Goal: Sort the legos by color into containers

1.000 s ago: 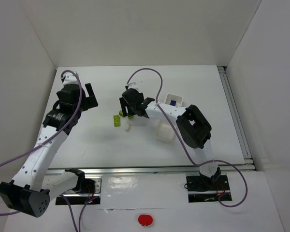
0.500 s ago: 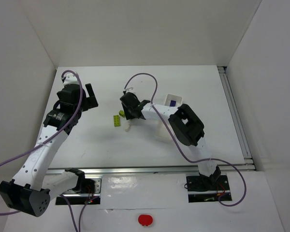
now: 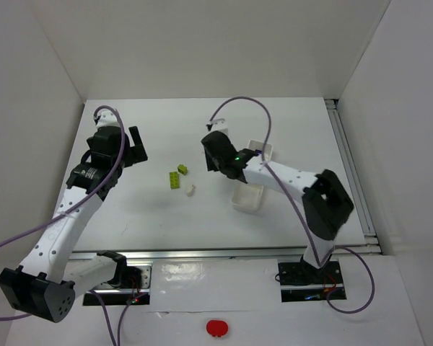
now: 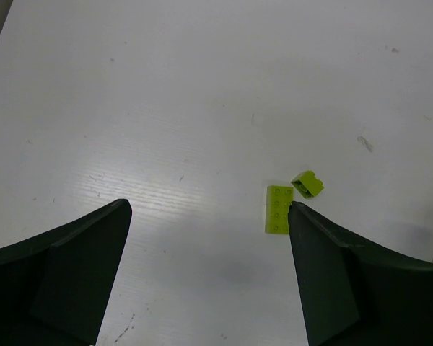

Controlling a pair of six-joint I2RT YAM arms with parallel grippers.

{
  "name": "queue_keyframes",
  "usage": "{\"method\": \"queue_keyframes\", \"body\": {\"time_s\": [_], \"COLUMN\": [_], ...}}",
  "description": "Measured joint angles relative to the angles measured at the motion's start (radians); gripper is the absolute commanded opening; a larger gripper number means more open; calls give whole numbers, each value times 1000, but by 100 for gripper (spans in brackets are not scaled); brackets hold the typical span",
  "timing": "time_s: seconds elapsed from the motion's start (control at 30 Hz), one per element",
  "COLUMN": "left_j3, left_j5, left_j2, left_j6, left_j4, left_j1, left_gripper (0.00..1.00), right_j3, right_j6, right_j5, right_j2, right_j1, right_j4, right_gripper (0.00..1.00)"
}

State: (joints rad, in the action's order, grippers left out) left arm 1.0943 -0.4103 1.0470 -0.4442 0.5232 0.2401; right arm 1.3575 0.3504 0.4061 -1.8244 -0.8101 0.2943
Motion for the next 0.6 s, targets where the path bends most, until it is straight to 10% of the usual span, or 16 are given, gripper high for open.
{"method": "queue_keyframes", "body": {"time_s": [0.3, 0.6], "left_j3": [-3, -3], "left_j5": [31, 38], "left_j2": [80, 80], "left_j6": [0, 0], "left_j4": [3, 11], "left_j1": [0, 0], "left_gripper": [99, 99], "right_j3": [-244, -322], "right_j6": [68, 99], "right_j5": [55, 58], "right_j2": [282, 269], "right_j1": [204, 231], "right_j4": [-9, 32], "right_gripper": [39, 73]}}
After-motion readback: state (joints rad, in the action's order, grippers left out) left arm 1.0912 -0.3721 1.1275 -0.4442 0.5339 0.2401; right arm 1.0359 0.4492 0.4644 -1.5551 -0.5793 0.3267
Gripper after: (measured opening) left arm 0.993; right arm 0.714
